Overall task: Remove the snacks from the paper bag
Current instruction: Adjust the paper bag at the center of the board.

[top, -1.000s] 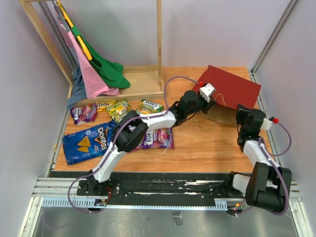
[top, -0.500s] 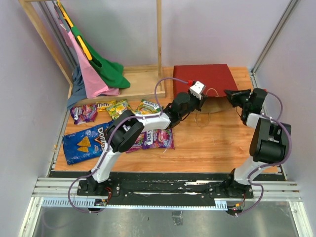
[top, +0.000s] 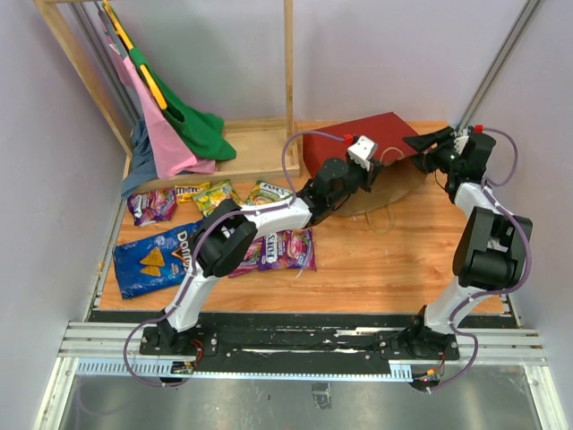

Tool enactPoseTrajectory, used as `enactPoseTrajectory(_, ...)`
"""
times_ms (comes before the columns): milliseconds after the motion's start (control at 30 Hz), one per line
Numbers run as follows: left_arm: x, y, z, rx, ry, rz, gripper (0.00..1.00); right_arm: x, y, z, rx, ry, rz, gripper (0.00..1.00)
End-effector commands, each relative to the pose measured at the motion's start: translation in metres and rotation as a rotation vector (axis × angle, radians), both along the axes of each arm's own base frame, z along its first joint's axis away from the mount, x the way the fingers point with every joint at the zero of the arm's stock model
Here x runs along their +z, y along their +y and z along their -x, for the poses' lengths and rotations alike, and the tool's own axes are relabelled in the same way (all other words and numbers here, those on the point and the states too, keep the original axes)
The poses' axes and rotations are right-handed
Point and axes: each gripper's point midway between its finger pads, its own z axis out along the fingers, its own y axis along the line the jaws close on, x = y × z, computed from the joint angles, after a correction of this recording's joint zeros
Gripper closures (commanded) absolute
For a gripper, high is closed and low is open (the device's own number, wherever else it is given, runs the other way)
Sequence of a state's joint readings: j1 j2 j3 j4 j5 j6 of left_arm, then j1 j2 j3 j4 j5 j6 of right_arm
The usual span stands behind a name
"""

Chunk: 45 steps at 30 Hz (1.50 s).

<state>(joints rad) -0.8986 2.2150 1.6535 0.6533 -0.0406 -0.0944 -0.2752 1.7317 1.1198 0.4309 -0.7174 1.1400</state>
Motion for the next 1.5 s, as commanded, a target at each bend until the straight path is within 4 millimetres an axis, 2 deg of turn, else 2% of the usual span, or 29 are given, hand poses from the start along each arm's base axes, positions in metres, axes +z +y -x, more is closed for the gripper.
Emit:
enactPoseTrajectory(0,0.005,-0.010,0.009,-0.041,-0.005,0.025,0.99,0.013,0.014,0.020,0.105,-0.037,0.116,0.30)
enactPoseTrajectory(67,0.006,-0.005,0.010,-0.030,-0.007,0.056,0.99,0.007,0.020,0.037,0.088,-0.008,0.149,0.19)
enactPoseTrajectory(133,0.007,-0.002,0.014,-0.041,-0.032,0.050,1.00,0.001,0.025,0.056,0.050,0.018,0.166,0.15)
enactPoseTrajectory(267,0.006,-0.007,0.016,-0.068,-0.027,0.016,0.99,-0.022,0.019,0.101,-0.130,0.075,0.169,0.14)
enactPoseTrajectory(333,0.002,-0.010,0.013,-0.067,-0.005,-0.001,0.99,-0.021,0.012,0.120,-0.216,0.037,0.220,0.14)
enactPoseTrajectory(433,-0.001,-0.010,0.012,-0.064,0.006,-0.001,0.99,-0.023,-0.001,0.144,-0.351,0.000,0.294,0.14)
enactPoseTrajectory(567,-0.001,-0.015,0.016,-0.128,0.003,-0.027,0.99,-0.038,-0.014,0.166,-0.463,0.009,0.275,0.14)
enactPoseTrajectory(600,-0.001,-0.017,0.018,-0.165,0.002,-0.040,0.99,-0.042,-0.017,0.169,-0.484,0.012,0.267,0.14)
enactPoseTrajectory(633,-0.001,-0.020,0.021,-0.207,0.001,-0.054,0.92,-0.044,-0.019,0.172,-0.501,0.008,0.261,0.14)
enactPoseTrajectory(733,-0.004,-0.024,0.024,-0.299,0.014,-0.089,0.54,-0.053,-0.017,0.174,-0.498,0.011,0.247,0.14)
enactPoseTrajectory(767,-0.006,-0.026,0.023,-0.315,0.019,-0.099,0.49,-0.054,-0.015,0.173,-0.483,0.016,0.244,0.14)
enactPoseTrajectory(1000,-0.017,-0.031,0.011,-0.345,-0.012,-0.221,0.28,-0.063,-0.001,0.167,-0.405,0.032,0.207,0.15)
enactPoseTrajectory(1133,-0.029,-0.026,0.029,-0.475,-0.104,-0.377,0.08,-0.058,-0.002,0.170,-0.405,0.018,0.223,0.15)
enactPoseTrajectory(1300,-0.020,-0.002,0.048,-0.579,-0.250,-0.460,0.03,-0.053,-0.011,0.180,-0.457,-0.006,0.235,0.14)
enactPoseTrajectory(1467,-0.007,0.019,0.058,-0.685,-0.267,-0.459,0.02,-0.046,-0.019,0.185,-0.477,-0.025,0.209,0.14)
